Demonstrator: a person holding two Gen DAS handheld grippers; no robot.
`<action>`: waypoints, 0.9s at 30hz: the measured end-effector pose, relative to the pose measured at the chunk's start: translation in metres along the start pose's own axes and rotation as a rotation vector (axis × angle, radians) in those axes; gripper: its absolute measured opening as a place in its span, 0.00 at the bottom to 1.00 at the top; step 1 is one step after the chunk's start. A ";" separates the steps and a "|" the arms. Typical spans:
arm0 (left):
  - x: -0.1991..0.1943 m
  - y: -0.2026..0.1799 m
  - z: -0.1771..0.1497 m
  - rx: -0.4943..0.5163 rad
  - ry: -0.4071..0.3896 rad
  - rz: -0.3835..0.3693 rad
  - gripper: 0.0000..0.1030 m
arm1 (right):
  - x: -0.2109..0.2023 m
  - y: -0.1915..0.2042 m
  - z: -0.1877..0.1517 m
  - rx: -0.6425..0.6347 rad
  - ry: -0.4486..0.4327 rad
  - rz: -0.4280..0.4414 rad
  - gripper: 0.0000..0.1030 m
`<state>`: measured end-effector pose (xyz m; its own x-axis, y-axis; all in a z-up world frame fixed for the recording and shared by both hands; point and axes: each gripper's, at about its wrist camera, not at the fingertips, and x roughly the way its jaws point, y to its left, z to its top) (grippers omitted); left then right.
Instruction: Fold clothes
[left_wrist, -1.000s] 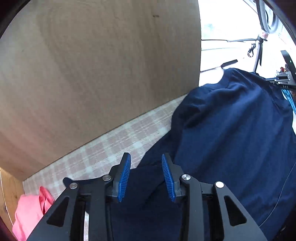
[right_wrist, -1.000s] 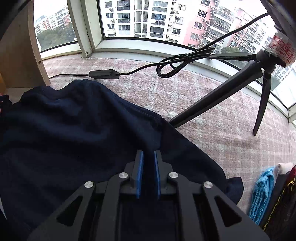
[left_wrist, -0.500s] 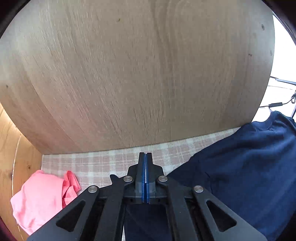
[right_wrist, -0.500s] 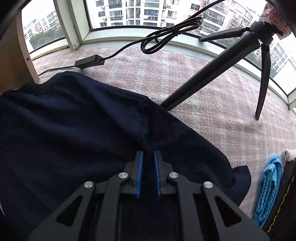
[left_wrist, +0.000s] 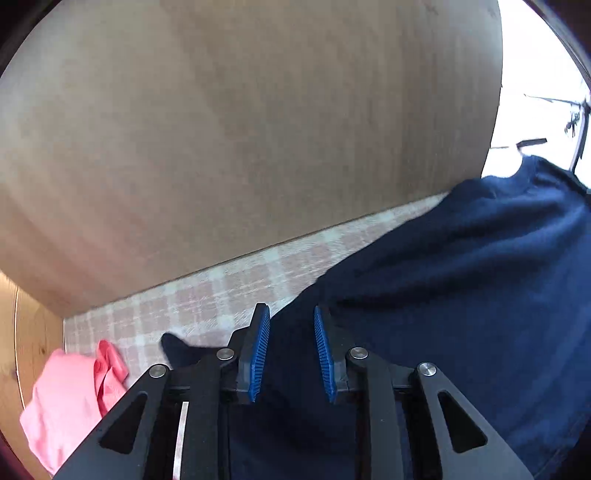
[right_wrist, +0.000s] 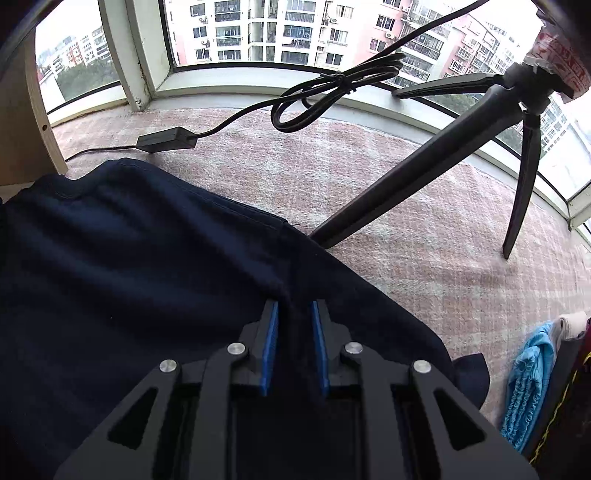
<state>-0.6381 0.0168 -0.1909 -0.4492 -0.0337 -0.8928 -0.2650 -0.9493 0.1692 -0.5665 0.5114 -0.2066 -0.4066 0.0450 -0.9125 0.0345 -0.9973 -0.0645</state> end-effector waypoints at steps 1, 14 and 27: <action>-0.008 0.009 -0.002 -0.039 -0.006 0.008 0.24 | -0.009 -0.003 -0.001 0.013 -0.017 0.007 0.17; -0.145 -0.013 -0.233 -0.176 0.034 -0.073 0.41 | -0.184 -0.084 -0.182 0.298 -0.080 0.138 0.28; -0.194 -0.067 -0.382 -0.206 0.103 -0.219 0.41 | -0.218 -0.037 -0.436 0.398 0.097 0.182 0.28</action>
<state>-0.2072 -0.0321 -0.1887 -0.3092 0.1570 -0.9379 -0.1627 -0.9805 -0.1105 -0.0814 0.5639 -0.1812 -0.3381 -0.1467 -0.9296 -0.2642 -0.9332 0.2434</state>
